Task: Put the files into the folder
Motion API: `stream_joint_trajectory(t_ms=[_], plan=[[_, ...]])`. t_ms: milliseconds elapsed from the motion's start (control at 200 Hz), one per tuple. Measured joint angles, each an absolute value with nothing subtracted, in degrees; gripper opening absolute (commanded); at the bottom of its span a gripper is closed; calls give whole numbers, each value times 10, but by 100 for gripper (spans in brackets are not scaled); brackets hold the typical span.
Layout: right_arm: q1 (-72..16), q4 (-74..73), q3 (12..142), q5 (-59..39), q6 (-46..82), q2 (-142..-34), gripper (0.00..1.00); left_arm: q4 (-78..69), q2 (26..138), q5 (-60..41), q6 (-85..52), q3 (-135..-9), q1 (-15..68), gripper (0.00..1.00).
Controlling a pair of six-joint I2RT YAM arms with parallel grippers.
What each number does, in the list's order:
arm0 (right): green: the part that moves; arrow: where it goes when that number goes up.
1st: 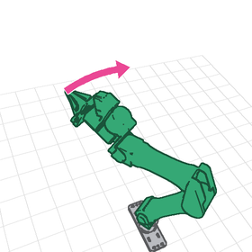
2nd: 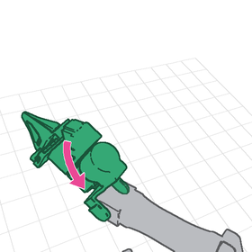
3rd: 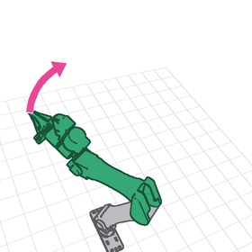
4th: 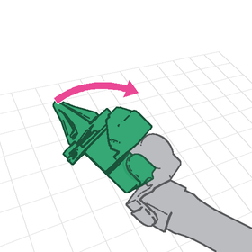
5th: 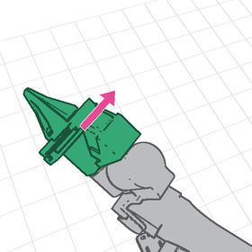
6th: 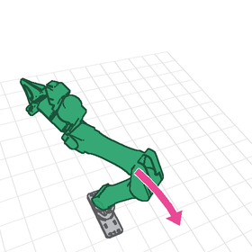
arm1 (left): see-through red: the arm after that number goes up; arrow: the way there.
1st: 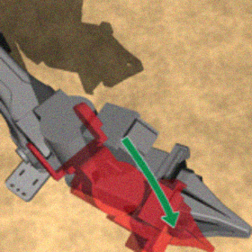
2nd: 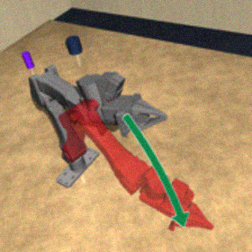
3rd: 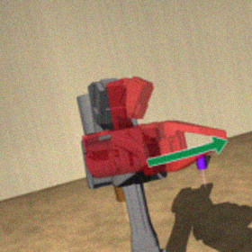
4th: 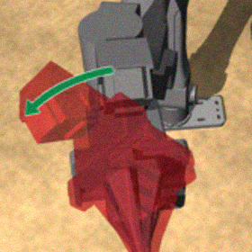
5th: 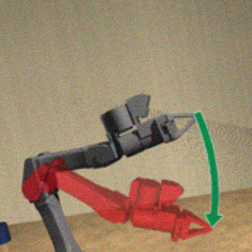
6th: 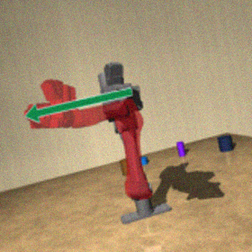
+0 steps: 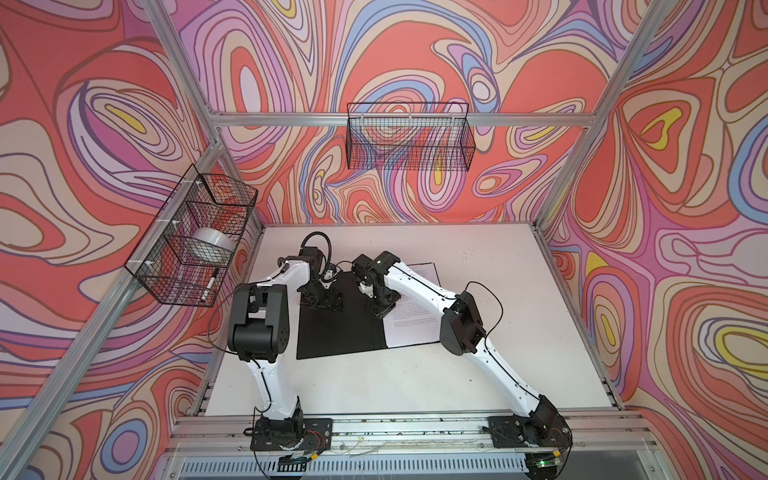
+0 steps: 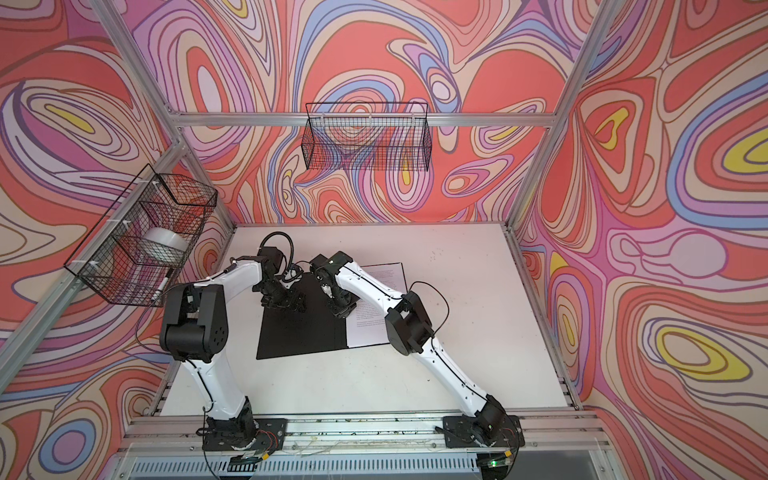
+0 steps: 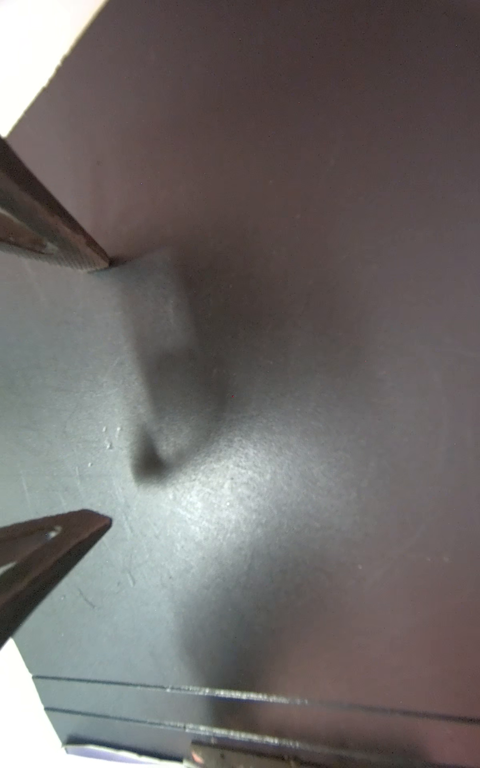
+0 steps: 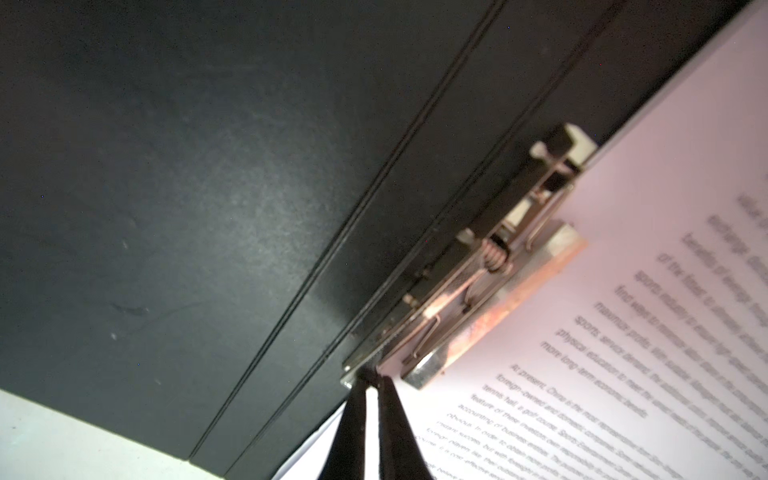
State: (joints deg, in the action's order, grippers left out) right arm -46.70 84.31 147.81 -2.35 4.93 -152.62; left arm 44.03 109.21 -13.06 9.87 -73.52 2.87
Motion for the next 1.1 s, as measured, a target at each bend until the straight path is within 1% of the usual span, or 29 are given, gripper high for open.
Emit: stream_joint_trajectory(t_ms=[215,496,661,766,831,941,1097], plan=[[-467,839,1479,-24,50,-1522,11,444,1092,-136,103,-737,26,91],[-466,831,1479,-19,50,-1518,18,470,1092,-150,110,-744,25,92],[-466,825,1479,-6,52,-1510,26,488,1084,-158,114,-761,25,93],[-465,821,1480,10,54,-1493,32,500,1070,-165,120,-781,25,97],[-464,816,1480,20,58,-1474,36,502,1057,-167,124,-789,25,99],[-455,789,1464,26,71,-1418,42,500,1031,-167,120,-792,24,99],[-404,703,1343,9,98,-1274,44,488,998,-180,84,-778,6,100]])
